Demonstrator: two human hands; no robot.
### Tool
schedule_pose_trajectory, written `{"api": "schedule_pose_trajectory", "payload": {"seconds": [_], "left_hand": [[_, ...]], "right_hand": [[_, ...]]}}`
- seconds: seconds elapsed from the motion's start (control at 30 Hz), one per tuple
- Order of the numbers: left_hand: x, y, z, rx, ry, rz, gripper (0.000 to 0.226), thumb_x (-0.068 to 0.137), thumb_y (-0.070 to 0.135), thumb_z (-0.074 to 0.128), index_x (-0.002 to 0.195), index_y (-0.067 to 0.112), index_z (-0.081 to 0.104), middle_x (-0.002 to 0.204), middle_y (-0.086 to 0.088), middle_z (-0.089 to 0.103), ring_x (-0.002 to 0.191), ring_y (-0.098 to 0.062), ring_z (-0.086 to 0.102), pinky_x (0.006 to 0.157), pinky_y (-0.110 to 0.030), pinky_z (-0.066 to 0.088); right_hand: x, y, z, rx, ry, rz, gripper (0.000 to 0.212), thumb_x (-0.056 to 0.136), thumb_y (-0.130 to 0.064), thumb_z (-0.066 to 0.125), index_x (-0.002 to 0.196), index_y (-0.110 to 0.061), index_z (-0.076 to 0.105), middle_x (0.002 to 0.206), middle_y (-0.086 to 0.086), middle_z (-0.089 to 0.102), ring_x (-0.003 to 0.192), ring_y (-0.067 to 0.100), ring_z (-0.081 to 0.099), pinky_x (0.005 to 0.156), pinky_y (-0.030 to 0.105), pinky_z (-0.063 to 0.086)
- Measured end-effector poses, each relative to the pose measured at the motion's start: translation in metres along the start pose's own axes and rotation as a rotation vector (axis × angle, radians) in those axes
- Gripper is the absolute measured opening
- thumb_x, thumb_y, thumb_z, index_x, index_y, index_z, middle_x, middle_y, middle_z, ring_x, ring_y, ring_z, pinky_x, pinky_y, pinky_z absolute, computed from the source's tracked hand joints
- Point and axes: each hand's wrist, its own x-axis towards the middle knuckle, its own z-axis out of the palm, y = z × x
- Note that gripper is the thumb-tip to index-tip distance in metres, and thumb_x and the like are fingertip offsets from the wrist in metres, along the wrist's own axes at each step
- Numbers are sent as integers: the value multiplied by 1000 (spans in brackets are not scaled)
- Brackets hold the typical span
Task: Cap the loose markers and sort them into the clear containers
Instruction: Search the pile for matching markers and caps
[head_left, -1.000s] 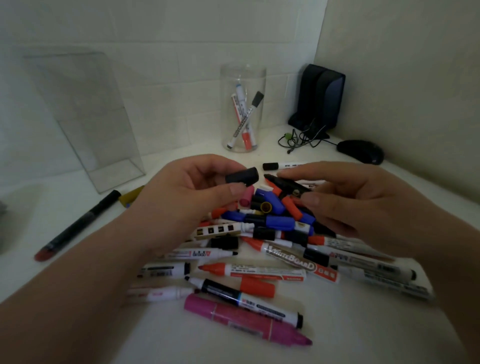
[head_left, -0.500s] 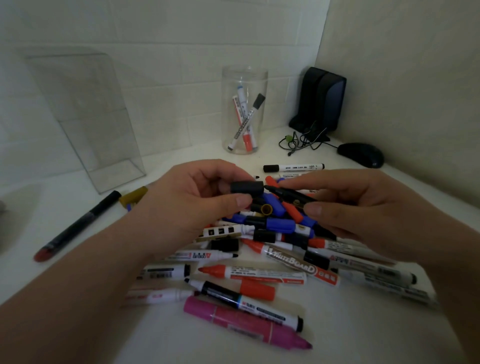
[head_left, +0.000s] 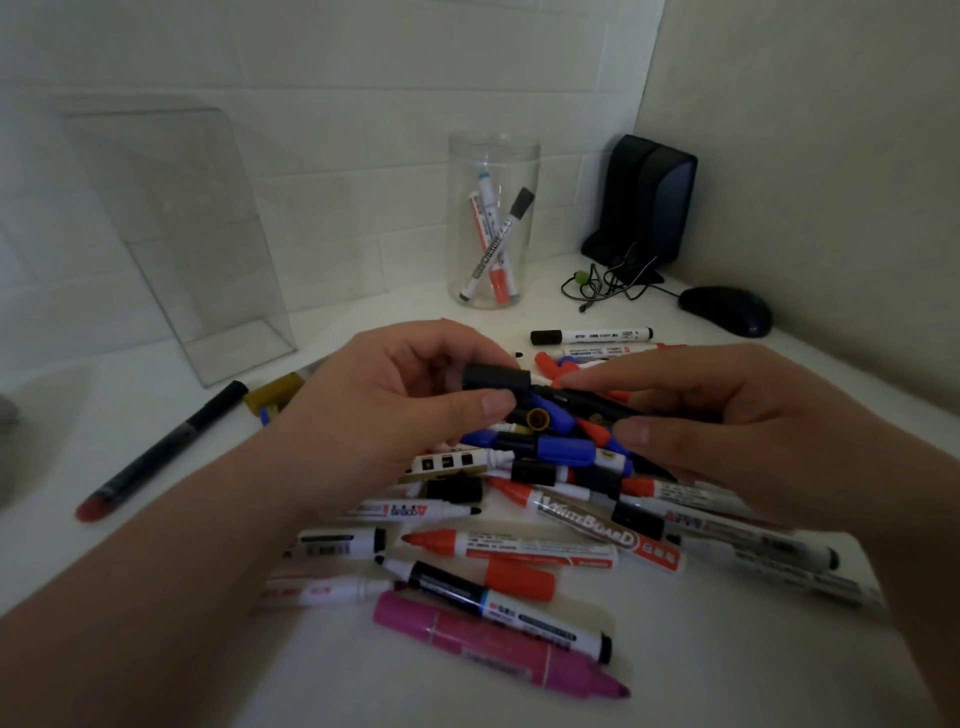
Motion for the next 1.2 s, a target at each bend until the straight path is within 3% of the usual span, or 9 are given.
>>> {"api": "schedule_pose_trajectory", "payload": {"seconds": [0.1, 0.23, 0.4, 0.5, 0.63, 0.77, 0.83, 0.9, 1.2], "left_hand": [[0, 1, 1, 96, -12, 11, 26, 70, 33, 87, 92, 29, 74, 90, -8, 73, 84, -34, 69, 80, -44, 60], [0, -2, 5, 212, -10, 38, 25, 74, 41, 81, 96, 31, 72, 95, -4, 71, 85, -42, 66, 80, -62, 55], [1, 0, 3, 189, 38, 144, 25, 79, 34, 78, 104, 27, 76, 95, -4, 64, 84, -32, 61, 83, -55, 55], [-1, 1, 4, 133, 29, 149, 26, 81, 26, 81, 107, 24, 76, 87, -2, 62, 86, -34, 61, 84, -48, 57], [-4, 5, 8, 63, 61, 69, 25, 78, 22, 71, 102, 26, 75, 83, 10, 71, 82, -11, 69, 78, -23, 56], [0, 6, 11, -383, 114, -42, 15, 80, 9, 70, 93, 15, 72, 94, -14, 75, 89, -28, 74, 81, -34, 60], [2, 7, 15, -662, 153, -99, 23, 81, -1, 61, 103, 3, 65, 97, -19, 71, 84, -29, 73, 73, -31, 62], [3, 7, 17, -745, 166, -126, 31, 80, -4, 58, 111, -2, 64, 101, -21, 69, 87, -31, 73, 71, -30, 61], [1, 3, 15, -541, 108, -122, 22, 80, 6, 70, 100, 0, 74, 95, -24, 74, 83, -27, 74, 76, -30, 61]], "right_hand": [[0, 2, 1, 0, 7, -3, 40, 81, -38, 62, 116, -56, 66, 83, 9, 73, 73, 41, 57, 65, 34, 47], [0, 2, 1, -10, 1, -3, 40, 81, -38, 62, 117, -55, 65, 86, 15, 71, 74, 41, 58, 66, 35, 48], [0, -1, -2, 138, 167, -73, 38, 83, -23, 61, 116, -38, 72, 67, -4, 68, 52, 8, 49, 47, 14, 39], [2, -1, 0, 188, 252, -110, 40, 82, -19, 61, 120, -28, 71, 54, -4, 55, 46, 11, 40, 42, 17, 32], [3, 1, 5, 218, 251, -93, 38, 81, -20, 61, 116, -30, 73, 57, -3, 59, 48, 8, 44, 44, 15, 36], [2, 1, 7, 149, 136, -61, 37, 82, -27, 63, 116, -40, 71, 79, 13, 72, 54, 13, 50, 49, 13, 40], [2, 1, 8, 91, 114, -49, 38, 83, -31, 62, 117, -46, 69, 80, 16, 71, 56, 20, 52, 52, 18, 42], [2, 0, 10, 60, 105, -41, 37, 84, -33, 62, 116, -51, 67, 81, 13, 72, 64, 35, 58, 56, 31, 46], [4, -5, 12, -15, 133, -46, 38, 79, -44, 61, 114, -56, 65, 85, 9, 74, 74, 38, 66, 68, 55, 57]]}}
